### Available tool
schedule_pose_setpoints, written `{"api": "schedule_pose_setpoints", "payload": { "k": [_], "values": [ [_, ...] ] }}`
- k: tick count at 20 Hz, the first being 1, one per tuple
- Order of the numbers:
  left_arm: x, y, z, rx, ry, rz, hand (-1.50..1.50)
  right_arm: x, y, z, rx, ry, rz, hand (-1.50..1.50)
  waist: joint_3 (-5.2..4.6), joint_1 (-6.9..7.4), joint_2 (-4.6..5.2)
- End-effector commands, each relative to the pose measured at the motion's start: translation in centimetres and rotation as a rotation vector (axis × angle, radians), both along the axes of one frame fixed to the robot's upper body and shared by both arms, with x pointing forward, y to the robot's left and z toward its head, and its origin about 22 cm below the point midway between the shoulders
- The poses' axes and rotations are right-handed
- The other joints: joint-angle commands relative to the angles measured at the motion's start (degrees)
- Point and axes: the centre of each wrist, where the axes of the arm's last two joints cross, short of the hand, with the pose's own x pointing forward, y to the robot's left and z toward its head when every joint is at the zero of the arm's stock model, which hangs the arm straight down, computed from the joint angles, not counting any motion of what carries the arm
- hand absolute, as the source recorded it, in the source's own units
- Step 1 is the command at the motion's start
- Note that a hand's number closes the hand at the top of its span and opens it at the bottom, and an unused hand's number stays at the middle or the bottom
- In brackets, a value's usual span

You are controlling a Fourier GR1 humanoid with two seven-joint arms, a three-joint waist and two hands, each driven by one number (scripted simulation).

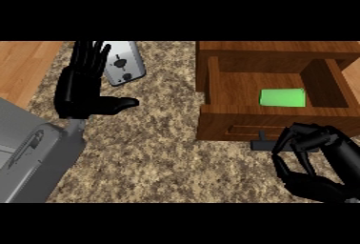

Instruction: Pick up the cup, place it into the drawer and close the drawer

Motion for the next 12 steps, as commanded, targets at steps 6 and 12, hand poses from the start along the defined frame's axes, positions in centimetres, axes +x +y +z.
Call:
{"api": "schedule_pose_setpoints", "payload": {
  "k": [6,12],
  "values": [
    [-4.6,6.3,-2.5,-0.006,0.003,-0.008,-1.5,2.6,1.3,-3.6,-0.406,-0.083,0.042,1.5,0.01,0.28,0.25],
    [-5.6,10.4,-0.9,0.0,0.001,0.004,-1.5,5.0,4.3,-7.9,-0.449,-0.074,0.023,-1.5,0.01,-0.79,0.28]
  ]
}}
